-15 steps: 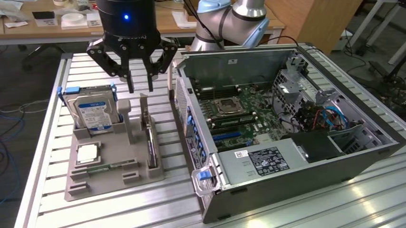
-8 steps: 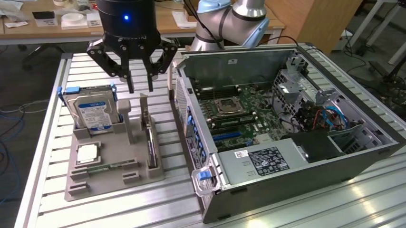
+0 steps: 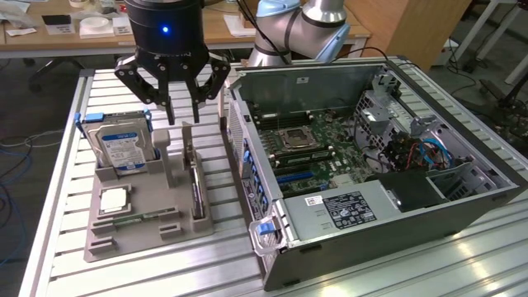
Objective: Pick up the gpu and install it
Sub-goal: 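Pick up the gpu and move the gpu toward the slot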
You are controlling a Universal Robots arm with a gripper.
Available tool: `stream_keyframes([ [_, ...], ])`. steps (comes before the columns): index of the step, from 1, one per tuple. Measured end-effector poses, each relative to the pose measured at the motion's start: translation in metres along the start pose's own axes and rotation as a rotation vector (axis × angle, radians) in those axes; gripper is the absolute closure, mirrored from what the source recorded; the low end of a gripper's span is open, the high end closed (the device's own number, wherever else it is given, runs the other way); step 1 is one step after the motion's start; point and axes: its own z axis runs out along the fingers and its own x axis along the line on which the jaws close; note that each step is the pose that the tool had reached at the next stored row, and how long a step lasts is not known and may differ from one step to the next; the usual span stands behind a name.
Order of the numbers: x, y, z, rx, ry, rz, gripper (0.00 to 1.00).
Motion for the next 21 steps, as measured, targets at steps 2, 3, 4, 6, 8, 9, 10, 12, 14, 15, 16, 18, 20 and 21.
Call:
stream_keyframes([
  [2,0.0,0.0,0.0,0.0,0.0,0.0,0.58],
  [3,0.0,0.0,0.0,0.0,0.0,0.0,0.58],
  [4,0.0,0.0,0.0,0.0,0.0,0.0,0.58],
  [6,0.0,0.0,0.0002,0.0,-0.0001,0.0,0.58],
  [8,0.0,-0.0001,0.0016,-0.0003,-0.0002,0.0,0.58],
  [9,0.0,-0.0002,0.0026,-0.0002,-0.0002,0.0,0.58],
  [10,0.0,-0.0002,0.0038,0.0,-0.0001,0.0,0.58],
  [12,0.0,-0.0003,0.0066,-0.0001,-0.0001,0.0,0.58],
  [14,0.0,-0.0004,0.009,0.0,0.0,0.0,0.58],
  [15,0.0,-0.0005,0.0102,-0.0001,-0.0001,0.0,0.58],
  [16,0.0,-0.0005,0.0113,0.0,0.0,0.0,0.58],
  [18,0.0,-0.0006,0.0128,0.0001,0.0,0.0,0.58],
  [20,0.0,-0.0006,0.0128,0.0002,0.0002,0.0,0.58],
  [21,0.0,-0.0006,0.0129,0.0001,0.0001,0.0,0.58],
])
